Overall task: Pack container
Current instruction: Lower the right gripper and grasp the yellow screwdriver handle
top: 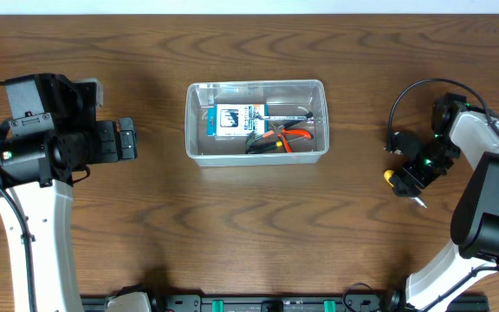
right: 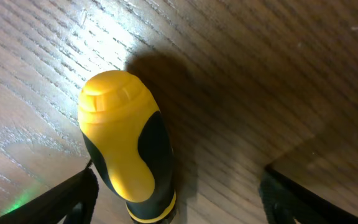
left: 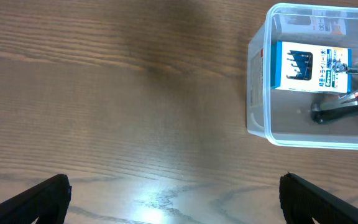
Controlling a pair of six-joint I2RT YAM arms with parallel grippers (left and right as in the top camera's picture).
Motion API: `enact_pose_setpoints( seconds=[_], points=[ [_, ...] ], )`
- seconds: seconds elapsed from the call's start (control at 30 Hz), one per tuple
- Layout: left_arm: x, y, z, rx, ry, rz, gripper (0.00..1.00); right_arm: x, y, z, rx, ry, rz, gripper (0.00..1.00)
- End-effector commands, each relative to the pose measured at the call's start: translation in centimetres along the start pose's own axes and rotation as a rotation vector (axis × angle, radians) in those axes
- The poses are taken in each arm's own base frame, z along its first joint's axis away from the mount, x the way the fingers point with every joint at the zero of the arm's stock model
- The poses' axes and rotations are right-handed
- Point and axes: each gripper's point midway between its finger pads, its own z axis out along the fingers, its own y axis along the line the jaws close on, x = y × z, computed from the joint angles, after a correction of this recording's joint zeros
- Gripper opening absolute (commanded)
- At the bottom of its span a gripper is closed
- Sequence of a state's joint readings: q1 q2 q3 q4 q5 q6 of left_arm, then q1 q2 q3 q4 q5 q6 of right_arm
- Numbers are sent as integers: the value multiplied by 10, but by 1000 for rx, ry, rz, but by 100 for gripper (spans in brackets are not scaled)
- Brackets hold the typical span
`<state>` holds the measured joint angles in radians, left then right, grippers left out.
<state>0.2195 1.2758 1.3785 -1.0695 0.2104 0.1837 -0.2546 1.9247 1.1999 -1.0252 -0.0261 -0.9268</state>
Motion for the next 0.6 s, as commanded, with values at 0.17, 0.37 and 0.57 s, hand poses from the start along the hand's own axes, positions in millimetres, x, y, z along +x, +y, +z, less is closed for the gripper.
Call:
enact_pose_setpoints(
  seconds=[0.17, 0.37, 0.57],
  points=[
    [1, 0, 2, 1, 9, -1, 98, 0, 0, 9, -20, 4, 12, 71],
    [1, 0, 2, 1, 9, -1, 98, 1, 0, 9, -20, 4, 12, 68],
    [1, 0, 2, 1, 9, -1, 98, 1, 0, 9, -20, 4, 13, 54]
  ],
)
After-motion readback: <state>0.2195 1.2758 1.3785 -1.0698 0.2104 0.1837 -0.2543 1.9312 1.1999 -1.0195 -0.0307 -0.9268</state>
